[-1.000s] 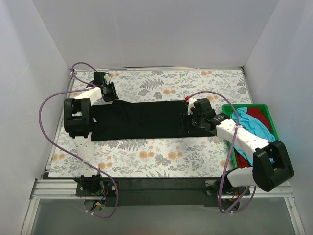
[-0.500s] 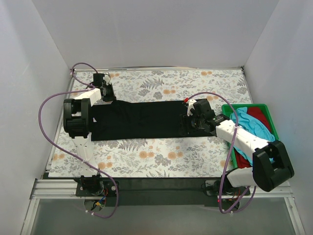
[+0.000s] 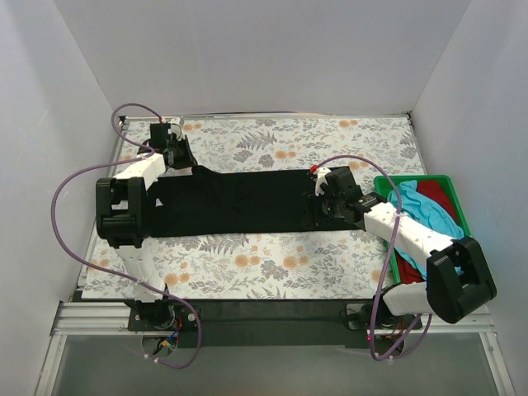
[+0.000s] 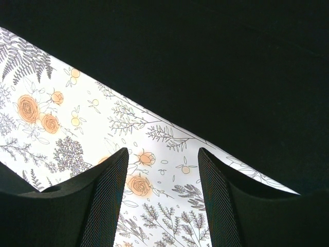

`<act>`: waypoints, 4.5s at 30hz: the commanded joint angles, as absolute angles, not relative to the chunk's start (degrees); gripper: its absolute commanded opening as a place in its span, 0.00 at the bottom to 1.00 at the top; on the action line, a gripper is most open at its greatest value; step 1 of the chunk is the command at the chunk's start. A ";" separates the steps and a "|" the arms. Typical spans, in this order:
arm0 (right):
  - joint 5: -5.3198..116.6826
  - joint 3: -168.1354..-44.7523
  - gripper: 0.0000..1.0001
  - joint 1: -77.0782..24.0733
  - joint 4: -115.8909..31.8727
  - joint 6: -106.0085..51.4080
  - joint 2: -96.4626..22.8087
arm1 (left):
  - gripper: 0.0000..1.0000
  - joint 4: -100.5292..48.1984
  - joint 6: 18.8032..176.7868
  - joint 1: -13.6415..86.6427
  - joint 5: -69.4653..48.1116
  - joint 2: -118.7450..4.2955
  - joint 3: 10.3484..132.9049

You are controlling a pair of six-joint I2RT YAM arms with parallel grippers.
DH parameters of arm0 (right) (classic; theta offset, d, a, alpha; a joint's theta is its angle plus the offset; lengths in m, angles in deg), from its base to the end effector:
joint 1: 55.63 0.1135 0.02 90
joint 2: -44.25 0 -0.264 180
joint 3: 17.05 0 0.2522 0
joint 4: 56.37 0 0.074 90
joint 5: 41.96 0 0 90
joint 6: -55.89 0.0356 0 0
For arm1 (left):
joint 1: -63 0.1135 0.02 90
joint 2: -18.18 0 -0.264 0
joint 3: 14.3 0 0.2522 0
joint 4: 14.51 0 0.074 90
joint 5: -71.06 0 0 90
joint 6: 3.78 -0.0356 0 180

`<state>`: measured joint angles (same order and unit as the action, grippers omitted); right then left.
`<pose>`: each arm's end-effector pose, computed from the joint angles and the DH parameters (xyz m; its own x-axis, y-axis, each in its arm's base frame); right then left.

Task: Fold and stack the t-shirts
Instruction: Fold the tshirt

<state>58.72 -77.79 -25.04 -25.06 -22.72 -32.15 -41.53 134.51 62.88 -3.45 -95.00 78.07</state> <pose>0.2335 0.1457 0.2224 -0.7371 -0.2103 -0.6422 -0.4727 0.8396 0.2676 0.4324 -0.0104 0.1863 -0.6285 -0.7181 -0.2989 -0.4327 0.6421 -0.6329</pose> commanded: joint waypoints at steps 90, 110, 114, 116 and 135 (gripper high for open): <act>62.98 -73.00 0.52 -19.77 -45.59 -26.82 -31.68 | 0.07 -41.72 104.59 41.03 -20.78 -93.71 75.05; 62.89 -72.82 0.52 -19.77 -45.59 -26.38 -30.10 | 0.00 -44.09 110.99 39.71 -19.03 -78.50 65.82; 63.51 -72.82 0.52 -19.77 -45.59 -26.12 -30.19 | 0.00 -44.97 113.98 38.92 -19.03 -75.34 60.29; 63.86 -72.91 0.52 -19.77 -45.68 -25.94 -30.63 | 0.00 -45.14 114.86 38.13 -16.66 -73.68 57.04; 73.87 -89.77 0.51 -18.02 -57.72 -14.78 -50.92 | 0.74 -43.21 141.99 36.01 -33.25 -63.92 52.19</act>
<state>69.71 -85.42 -19.18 -51.25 -18.74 -48.06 -45.39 130.77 35.41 -24.09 -70.96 52.32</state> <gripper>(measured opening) 0.510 0.717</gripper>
